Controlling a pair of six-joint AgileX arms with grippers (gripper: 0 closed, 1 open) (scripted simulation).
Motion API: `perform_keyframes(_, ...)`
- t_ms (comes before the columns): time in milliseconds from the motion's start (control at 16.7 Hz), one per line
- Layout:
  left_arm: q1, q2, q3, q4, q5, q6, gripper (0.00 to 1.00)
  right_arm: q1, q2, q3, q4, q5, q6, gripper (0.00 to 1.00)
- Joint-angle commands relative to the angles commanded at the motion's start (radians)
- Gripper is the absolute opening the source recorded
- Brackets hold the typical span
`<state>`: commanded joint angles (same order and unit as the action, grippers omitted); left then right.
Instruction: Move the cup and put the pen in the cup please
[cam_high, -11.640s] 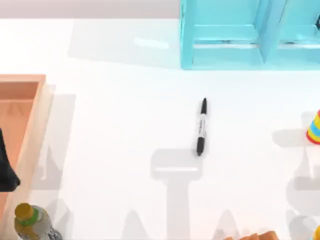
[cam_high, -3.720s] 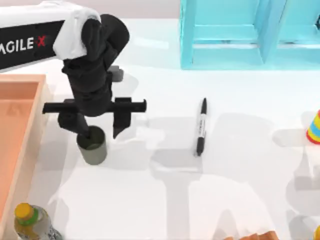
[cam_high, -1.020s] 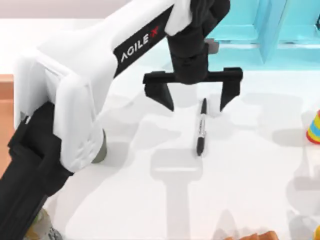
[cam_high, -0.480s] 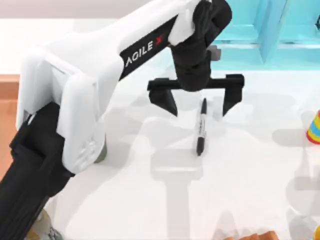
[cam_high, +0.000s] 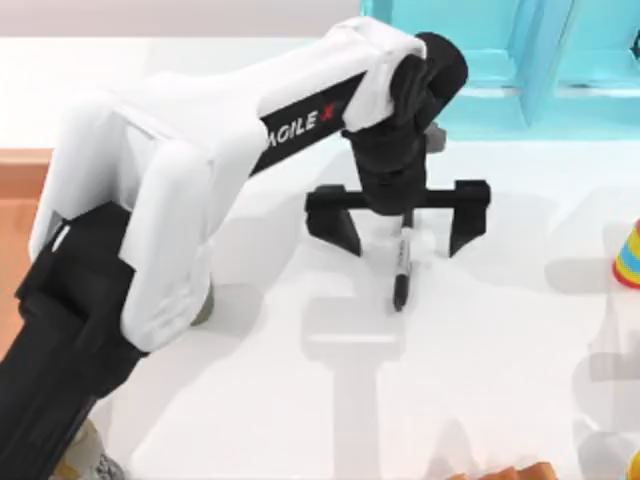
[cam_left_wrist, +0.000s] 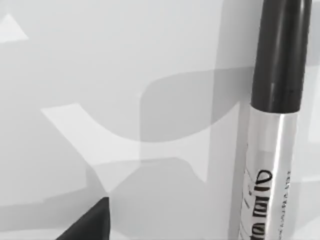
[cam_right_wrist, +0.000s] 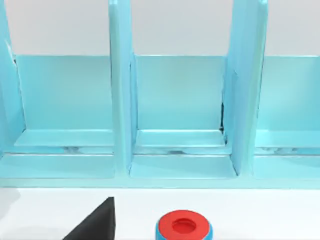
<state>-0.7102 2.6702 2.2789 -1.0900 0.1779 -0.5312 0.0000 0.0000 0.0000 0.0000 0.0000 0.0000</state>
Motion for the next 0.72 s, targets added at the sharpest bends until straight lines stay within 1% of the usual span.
perform_keyframes(240, 0.000, 0.000, -0.002, 0.002, 0.000, 0.000, 1.00, 0.000, 0.000, 0.000, 0.000, 0.000, 0.000, 1.00)
perform_keyframes(720, 0.000, 0.000, -0.002, 0.002, 0.000, 0.000, 0.40, 0.000, 0.000, 0.000, 0.000, 0.000, 0.000, 1.00)
